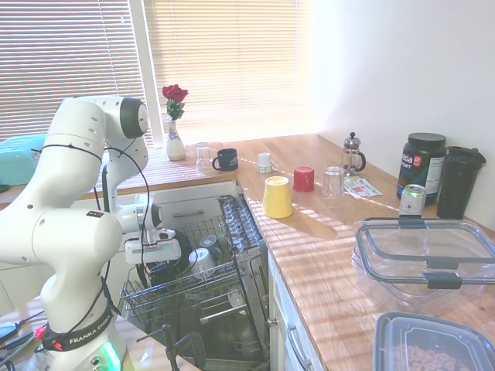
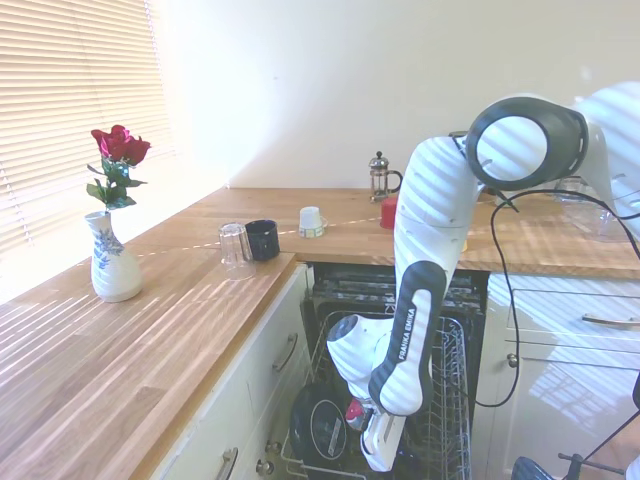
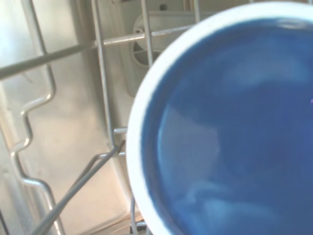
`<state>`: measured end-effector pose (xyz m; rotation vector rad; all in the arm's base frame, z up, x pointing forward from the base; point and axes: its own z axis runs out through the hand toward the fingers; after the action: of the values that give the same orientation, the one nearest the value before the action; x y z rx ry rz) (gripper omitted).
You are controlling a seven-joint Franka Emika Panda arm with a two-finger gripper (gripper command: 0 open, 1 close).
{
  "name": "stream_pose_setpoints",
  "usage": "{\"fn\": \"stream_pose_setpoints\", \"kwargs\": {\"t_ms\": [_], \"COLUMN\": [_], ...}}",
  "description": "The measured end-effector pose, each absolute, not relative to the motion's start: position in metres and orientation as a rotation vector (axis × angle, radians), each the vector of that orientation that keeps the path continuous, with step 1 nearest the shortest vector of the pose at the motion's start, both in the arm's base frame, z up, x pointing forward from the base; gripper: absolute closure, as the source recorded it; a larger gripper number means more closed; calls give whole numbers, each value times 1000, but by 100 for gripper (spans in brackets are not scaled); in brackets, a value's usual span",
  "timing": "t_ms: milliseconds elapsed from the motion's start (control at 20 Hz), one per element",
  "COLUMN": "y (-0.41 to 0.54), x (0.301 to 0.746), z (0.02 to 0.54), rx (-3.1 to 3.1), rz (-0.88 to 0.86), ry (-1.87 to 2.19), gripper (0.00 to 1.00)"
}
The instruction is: Unload the mug from the dish rack
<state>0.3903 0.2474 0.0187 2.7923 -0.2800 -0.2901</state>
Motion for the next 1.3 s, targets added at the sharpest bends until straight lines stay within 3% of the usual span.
{"fn": "stream_pose_setpoints", "kwargs": {"t_ms": [50, 100, 1300], "y": [246, 244, 256], "x": [390, 389, 395], "z": [16, 13, -12], "rx": [2787, 2780, 2733], "rz": [-291, -295, -287], "ry": [-280, -280, -440], "gripper": [0, 100, 100]}}
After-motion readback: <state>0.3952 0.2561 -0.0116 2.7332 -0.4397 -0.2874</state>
